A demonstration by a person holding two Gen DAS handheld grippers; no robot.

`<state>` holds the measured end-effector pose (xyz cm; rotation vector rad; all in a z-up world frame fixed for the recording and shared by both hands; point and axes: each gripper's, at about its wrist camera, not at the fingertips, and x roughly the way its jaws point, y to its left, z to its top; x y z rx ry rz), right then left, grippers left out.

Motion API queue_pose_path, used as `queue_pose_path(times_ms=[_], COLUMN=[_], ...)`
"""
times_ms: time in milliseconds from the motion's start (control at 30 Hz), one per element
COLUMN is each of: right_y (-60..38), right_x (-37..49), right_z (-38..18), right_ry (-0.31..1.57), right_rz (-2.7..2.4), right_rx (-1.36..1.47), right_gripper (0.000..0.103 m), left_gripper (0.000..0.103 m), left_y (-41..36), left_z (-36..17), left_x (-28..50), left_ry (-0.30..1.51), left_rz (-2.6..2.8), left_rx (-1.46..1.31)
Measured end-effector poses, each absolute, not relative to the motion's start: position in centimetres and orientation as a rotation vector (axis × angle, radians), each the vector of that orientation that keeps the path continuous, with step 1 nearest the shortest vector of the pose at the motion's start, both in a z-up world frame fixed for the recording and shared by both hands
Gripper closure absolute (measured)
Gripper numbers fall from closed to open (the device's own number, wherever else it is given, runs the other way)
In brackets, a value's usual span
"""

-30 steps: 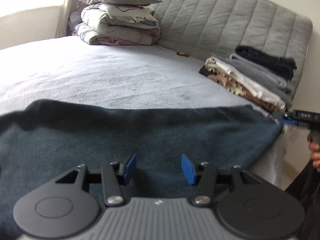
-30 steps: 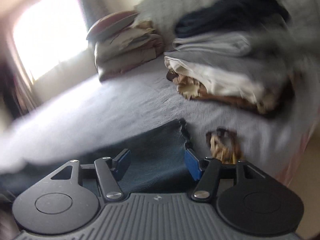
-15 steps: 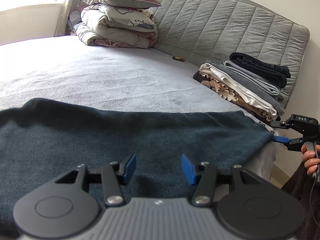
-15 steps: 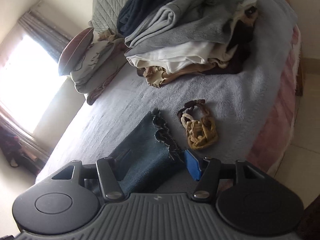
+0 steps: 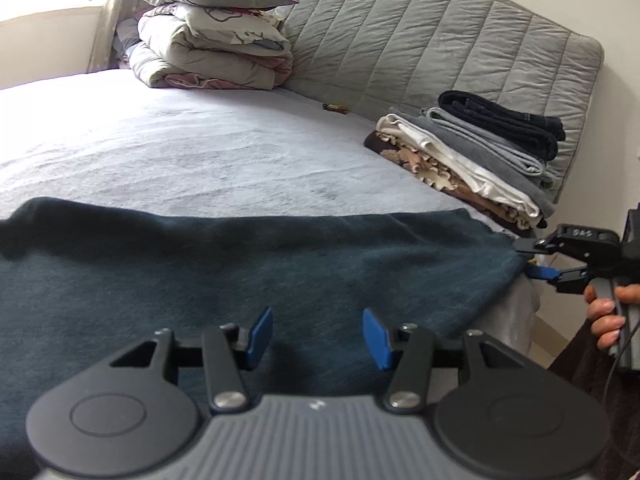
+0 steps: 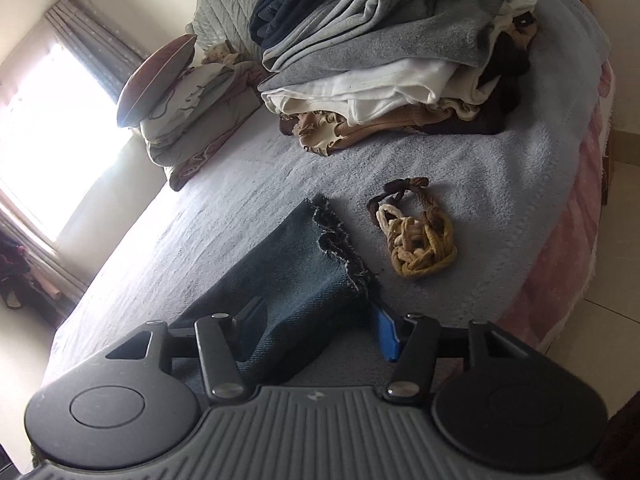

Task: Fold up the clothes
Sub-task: 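Grasp the leg hem with the right gripper and lift it toward the waistband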

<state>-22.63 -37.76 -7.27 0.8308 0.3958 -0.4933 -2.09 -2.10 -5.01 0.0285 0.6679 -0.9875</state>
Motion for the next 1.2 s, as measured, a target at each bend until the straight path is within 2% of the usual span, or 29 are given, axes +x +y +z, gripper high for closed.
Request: queue_pose_path(times_ms=[100,667,767,800,900,933,1100,1200], right_y=[-37.3,-33.2,-33.6,-34.1,-34.7,-34.6,-33.1,-32.0], right_x=[-22.4,-21.5,-20.8,-20.6,-20.3,-20.3,-20.0,-19.6], right_z=[-7.2,-8.4,-8.3,-8.4,-8.3,-8.0,-5.3,-3.0], right_ry=[0.386,0.313,0.292,0.278,0.250,0.241,0.181,0.158], right_rz=[-0.505,-0.497,-0.543,-0.569,-0.605,-0.598,-0.534,-0.475], right_rx=[0.813,0.828,0.816,0.821,0.812,0.804,0.671,0.574], right_gripper=[0.048,0.048,0.054,0.059,0.082,0.084,0.087,0.087], left_gripper=[0.051,0.051,0.051,0.051,0.051,0.051,0.051,0.051], left_y=[-3.0,-7.7,-7.8,-7.8,-7.9,-8.0,-8.1,-7.1], left_z=[-5.1,-5.9,-6.0,-6.1,-6.3,-6.4,-6.0,-5.3], left_x=[-2.8,-6.4,-6.3,-6.3,-6.5,-6.6,-6.5,-5.4], left_ry=[0.671,0.652,0.660,0.665,0.671,0.671,0.685,0.716], left_rz=[-1.024,-1.205,-1.204,-1.202,-1.195,-1.194,-1.203,-1.195], left_rx=[0.033,0.095,0.094,0.094,0.096,0.103,0.120,0.039])
